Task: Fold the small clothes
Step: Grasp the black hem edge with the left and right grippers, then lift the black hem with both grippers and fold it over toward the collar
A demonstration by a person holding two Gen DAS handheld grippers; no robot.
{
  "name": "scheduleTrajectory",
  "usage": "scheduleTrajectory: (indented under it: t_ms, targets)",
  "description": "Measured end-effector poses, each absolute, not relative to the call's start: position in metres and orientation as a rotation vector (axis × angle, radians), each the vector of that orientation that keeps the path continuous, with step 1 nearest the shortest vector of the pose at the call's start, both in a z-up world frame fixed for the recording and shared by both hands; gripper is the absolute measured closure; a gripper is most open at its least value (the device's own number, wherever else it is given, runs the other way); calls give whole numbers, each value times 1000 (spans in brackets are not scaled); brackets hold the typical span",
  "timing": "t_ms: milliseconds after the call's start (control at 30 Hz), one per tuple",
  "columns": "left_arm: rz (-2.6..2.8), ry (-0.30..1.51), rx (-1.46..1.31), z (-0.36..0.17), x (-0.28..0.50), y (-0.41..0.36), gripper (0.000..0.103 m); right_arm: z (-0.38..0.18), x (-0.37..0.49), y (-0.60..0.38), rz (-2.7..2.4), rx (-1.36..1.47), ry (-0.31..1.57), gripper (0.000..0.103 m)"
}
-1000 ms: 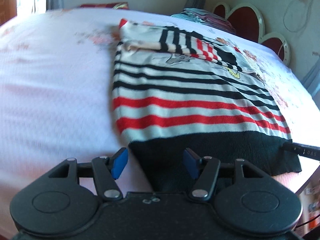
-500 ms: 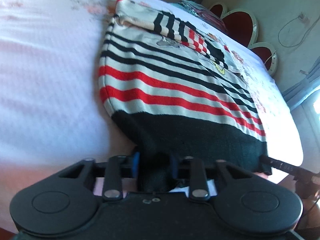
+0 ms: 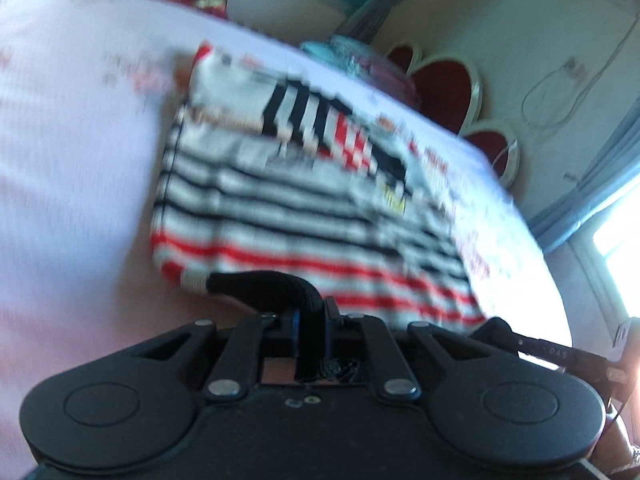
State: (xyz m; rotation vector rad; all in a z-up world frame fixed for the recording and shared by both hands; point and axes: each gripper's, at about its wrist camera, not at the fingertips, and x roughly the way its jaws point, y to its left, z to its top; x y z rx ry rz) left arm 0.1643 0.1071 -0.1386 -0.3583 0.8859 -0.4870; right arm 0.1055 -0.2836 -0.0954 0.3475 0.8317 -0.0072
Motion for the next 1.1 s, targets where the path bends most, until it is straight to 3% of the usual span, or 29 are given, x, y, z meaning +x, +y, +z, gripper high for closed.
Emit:
scheduleTrajectory:
  t_ms: [500, 1100]
  targets:
    - [-439, 697, -411, -95, 287, 87, 94, -46, 252, -313, 55, 360, 638, 91]
    - [-269, 781, -493, -127, 455, 65, 94, -100, 448, -355, 20, 500, 727, 91]
